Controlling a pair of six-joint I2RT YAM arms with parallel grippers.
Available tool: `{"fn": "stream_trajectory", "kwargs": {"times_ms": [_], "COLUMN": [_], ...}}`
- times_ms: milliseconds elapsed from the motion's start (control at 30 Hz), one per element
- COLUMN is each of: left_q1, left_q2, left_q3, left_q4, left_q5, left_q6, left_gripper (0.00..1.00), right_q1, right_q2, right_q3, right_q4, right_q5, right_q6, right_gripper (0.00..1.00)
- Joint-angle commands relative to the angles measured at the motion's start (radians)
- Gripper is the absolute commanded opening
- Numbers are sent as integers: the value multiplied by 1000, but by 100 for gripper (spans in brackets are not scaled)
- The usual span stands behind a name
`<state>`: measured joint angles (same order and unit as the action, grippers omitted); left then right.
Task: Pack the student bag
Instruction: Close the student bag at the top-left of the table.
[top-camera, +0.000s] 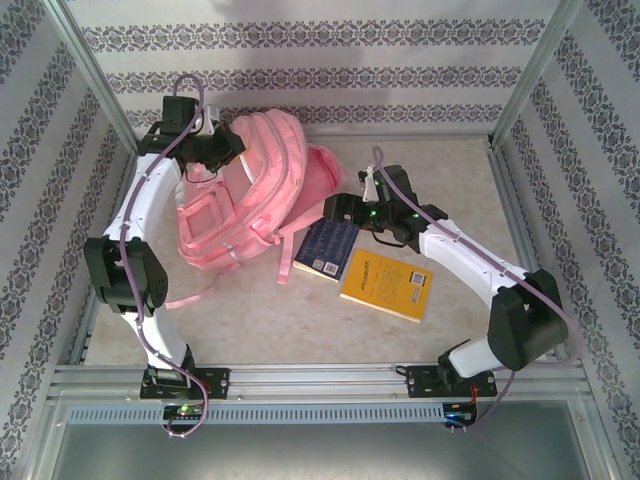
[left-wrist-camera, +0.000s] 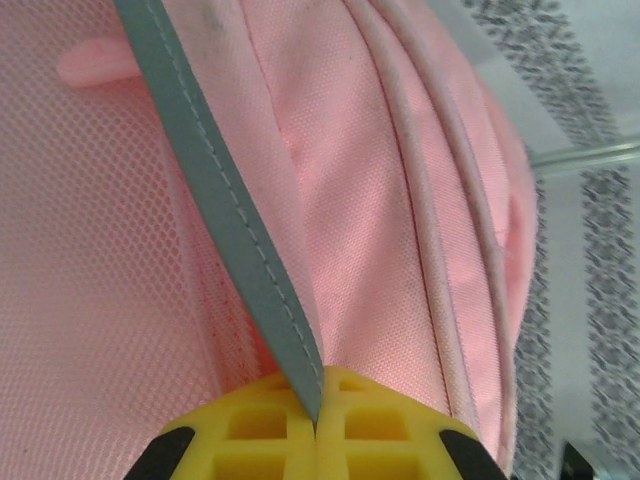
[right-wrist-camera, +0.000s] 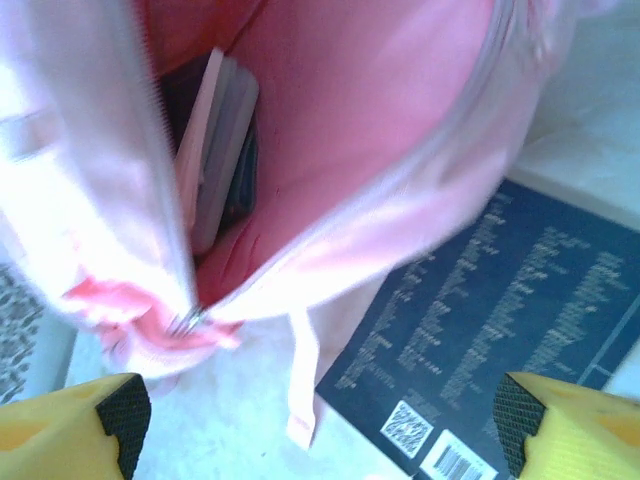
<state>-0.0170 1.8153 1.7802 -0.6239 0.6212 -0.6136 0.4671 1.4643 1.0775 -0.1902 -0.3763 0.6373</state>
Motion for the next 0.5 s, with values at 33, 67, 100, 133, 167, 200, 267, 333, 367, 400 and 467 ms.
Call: {"fn": "stream_trajectory", "kwargs": {"times_ms": [33, 67, 100, 133, 167, 200, 267, 333, 367, 400, 467], "left_q1": [9, 9, 9, 8, 5, 0, -16, -48, -67, -92, -139], "left_q2": [41, 45, 44, 43, 45, 48, 60, 70, 70, 67, 66], "left_q3": [81, 84, 84, 76, 64, 51, 28, -3, -17, -29, -39], "left_q4": [-70, -82, -93, -94, -92, -86, -71, -54, -45, -43, -59], "left_q5": [-147, -169, -196, -219, -230, -229, -183, -136, -128, -122, -133], "left_q6": [45, 49, 52, 53, 53, 50, 37, 25, 25, 31, 52], "left_gripper": [0, 0, 0, 0, 0, 0, 1, 12, 17, 23, 30], "right_q1": [-1, -5, -12, -19, -28, -38, -55, -66, -72, -78, -85], "right_q2": [-23, -16, 2, 24, 44, 72, 127, 187, 214, 246, 306], "right_q3": [27, 41, 63, 82, 94, 97, 105, 118, 124, 133, 155], "right_q4": [10, -33, -88, -142, -171, -184, -198, -210, -212, -217, -222], "right_q5": [0, 48, 99, 139, 152, 145, 113, 98, 91, 85, 60], "right_q6": [-12, -17, -20, -22, -21, -15, -8, -1, 3, 11, 16], "right_gripper": [90, 90, 89, 88, 87, 86, 85, 84, 84, 83, 82]}}
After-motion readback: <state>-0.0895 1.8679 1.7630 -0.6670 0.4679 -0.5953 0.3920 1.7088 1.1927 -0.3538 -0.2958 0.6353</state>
